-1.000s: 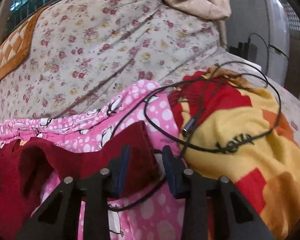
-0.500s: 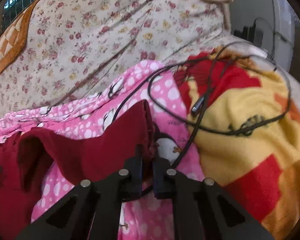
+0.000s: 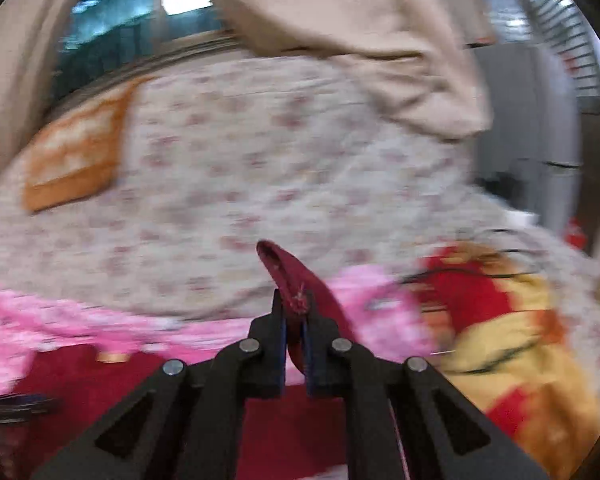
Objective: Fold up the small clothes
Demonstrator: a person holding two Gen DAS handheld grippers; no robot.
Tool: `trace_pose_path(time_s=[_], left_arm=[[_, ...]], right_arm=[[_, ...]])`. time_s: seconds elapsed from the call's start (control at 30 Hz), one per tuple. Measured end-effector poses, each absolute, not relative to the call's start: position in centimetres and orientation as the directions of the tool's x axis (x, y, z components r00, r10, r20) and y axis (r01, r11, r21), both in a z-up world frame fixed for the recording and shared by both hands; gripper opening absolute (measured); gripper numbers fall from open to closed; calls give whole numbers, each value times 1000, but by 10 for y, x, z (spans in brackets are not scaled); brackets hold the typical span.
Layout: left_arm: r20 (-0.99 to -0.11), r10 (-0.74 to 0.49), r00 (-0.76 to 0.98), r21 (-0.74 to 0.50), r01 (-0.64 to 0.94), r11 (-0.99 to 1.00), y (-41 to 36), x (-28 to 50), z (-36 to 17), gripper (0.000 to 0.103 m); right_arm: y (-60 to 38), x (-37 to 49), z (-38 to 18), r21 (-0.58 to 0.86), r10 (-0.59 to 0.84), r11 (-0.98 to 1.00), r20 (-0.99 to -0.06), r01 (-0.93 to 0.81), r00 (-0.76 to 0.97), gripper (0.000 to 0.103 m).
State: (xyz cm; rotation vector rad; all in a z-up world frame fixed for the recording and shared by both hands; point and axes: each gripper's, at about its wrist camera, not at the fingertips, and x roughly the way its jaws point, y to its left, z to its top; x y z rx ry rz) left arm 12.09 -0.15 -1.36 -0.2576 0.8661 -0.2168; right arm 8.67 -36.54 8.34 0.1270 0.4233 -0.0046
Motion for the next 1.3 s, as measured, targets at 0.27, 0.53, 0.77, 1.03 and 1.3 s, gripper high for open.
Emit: trace_pose_path(time_s=[0.27,0.53,0.77,1.03,1.3], left_arm=[[-662,-154,733,-363,-134,922,82,121,7,46],[-653,-204,729,-420,-125,899,94,122,-1,46],[-711,-459,533,-528,27,849,45,139,-41,46],[-672,-504,542,-536,113,836,24,133,-39,15],[-689,-447,570,-504,67,861,31,136,-40,0]], right_arm=[[-181,113,57,291,420,905,-487,-311,766,6],[-76,134,-57,241,415,896,-756,-374,506,27],[-110,89,-29,192,374,910,-760,-367,531,53],[-153,43,-52,116,333,910,-776,-398,535,62],[-152,45,-54,141,374,891,-767,-432,522,77]])
